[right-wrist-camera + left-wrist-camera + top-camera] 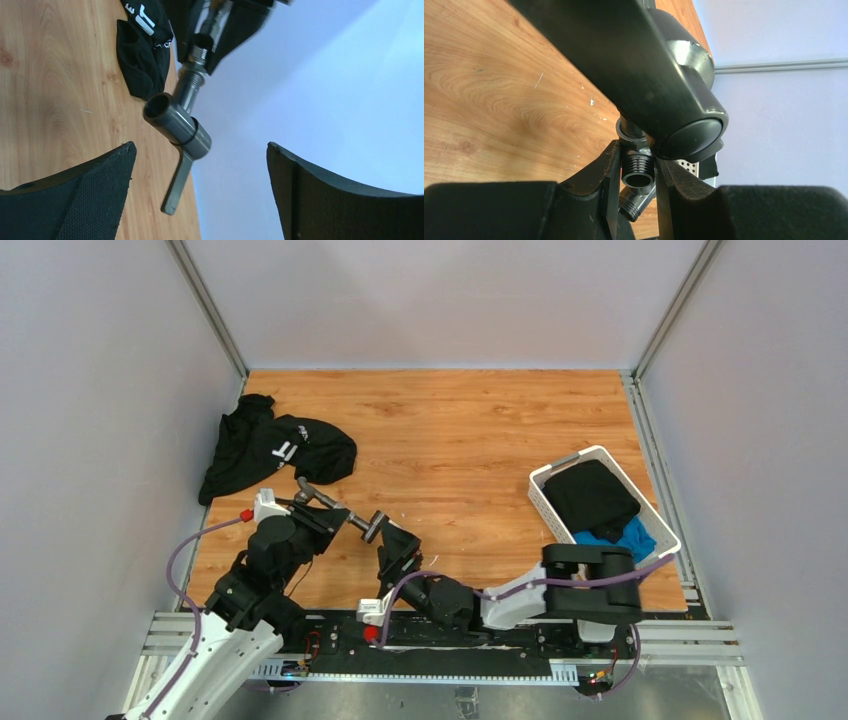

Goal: Install the water faucets
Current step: Screw the water faucet onto the adaptor.

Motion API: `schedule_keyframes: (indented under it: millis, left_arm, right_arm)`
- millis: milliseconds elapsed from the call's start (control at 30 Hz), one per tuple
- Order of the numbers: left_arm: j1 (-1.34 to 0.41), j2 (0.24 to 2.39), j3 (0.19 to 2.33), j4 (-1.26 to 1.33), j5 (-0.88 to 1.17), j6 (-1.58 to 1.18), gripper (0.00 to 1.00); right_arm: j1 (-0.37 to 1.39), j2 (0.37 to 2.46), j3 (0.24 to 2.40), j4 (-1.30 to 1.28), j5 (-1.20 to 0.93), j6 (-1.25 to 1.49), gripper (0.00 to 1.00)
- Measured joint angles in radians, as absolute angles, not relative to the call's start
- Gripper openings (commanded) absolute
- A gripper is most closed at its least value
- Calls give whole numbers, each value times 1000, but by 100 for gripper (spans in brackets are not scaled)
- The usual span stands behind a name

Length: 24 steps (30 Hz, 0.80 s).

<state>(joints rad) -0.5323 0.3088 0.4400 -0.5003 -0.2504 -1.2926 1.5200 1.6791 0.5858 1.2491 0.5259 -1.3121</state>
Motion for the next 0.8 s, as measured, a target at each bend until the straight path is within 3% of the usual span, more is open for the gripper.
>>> schedule_keyframes:
  millis: [267,433,633,733,767,800]
  left_arm:
    - [-532,315,448,-503,-246,-1294,0]
    - [-532,321,449,-489,-241,-1295,0]
    - [-532,321,449,-471,-236,-1298,0]
    - [-532,321,449,-472,-236,-1296,0]
    - [-532,321,449,-472,-238,-1295,0]
    - [-532,321,449,-470,-239,-1295,0]
  right_arm:
    - [1519,1894,671,1448,554,-1491,95]
    - [1507,1914,710,1491,554,-1486,57]
    - [1485,1942,713,1499,555,-1456,40]
    - [1480,1951,714,1502,555,-1444,27]
    - [1479,1952,714,1505,552,-1432,18]
    - [1480,1951,715,1507,550,-1425,3]
